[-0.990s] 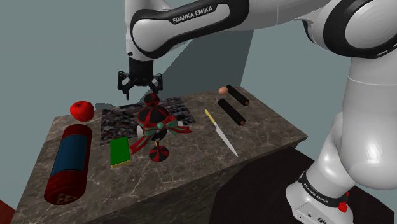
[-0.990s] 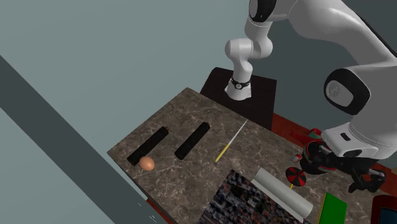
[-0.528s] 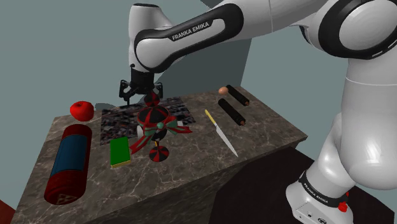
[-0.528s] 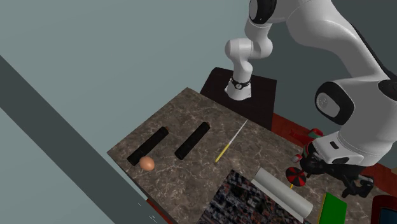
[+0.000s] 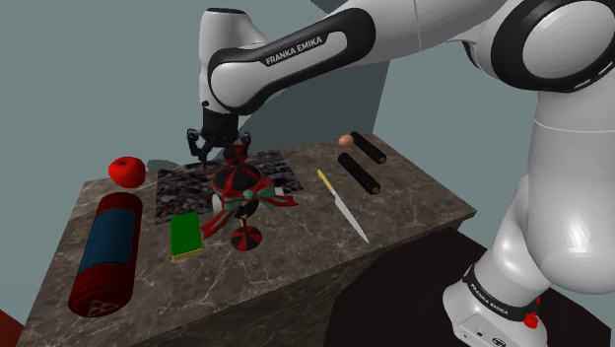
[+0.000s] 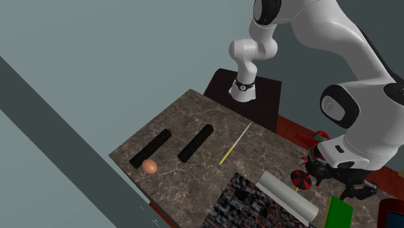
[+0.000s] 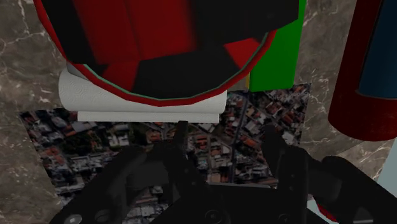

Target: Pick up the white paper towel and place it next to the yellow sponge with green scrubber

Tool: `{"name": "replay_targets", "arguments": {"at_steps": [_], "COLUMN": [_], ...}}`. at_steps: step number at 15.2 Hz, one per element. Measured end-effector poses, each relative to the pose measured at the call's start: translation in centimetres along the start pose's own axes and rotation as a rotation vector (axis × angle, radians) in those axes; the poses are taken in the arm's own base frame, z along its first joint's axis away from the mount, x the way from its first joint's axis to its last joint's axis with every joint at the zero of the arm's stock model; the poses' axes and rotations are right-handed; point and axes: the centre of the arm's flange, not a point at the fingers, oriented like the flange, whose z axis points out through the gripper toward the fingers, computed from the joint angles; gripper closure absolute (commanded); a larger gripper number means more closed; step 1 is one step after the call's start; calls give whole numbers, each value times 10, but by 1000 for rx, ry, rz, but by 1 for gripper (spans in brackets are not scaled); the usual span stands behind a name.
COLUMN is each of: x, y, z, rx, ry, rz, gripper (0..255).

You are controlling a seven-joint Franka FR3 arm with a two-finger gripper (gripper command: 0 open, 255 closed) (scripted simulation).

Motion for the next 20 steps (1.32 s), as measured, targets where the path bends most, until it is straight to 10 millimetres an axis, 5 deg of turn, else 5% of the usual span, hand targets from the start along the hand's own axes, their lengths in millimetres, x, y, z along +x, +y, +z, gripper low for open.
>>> {"name": "replay_targets", "arguments": {"at_steps": [8,9,12,16,20], "x": [0,0,3,15,26], "y": [0,0,9,35,73], "z": [0,0,10,44,41], "rx": [0,0,-9,-38,23], "ry": [0,0,10,41,96], "rz": [0,0,140,632,1164], "gripper": [255,0,0,0,0]}}
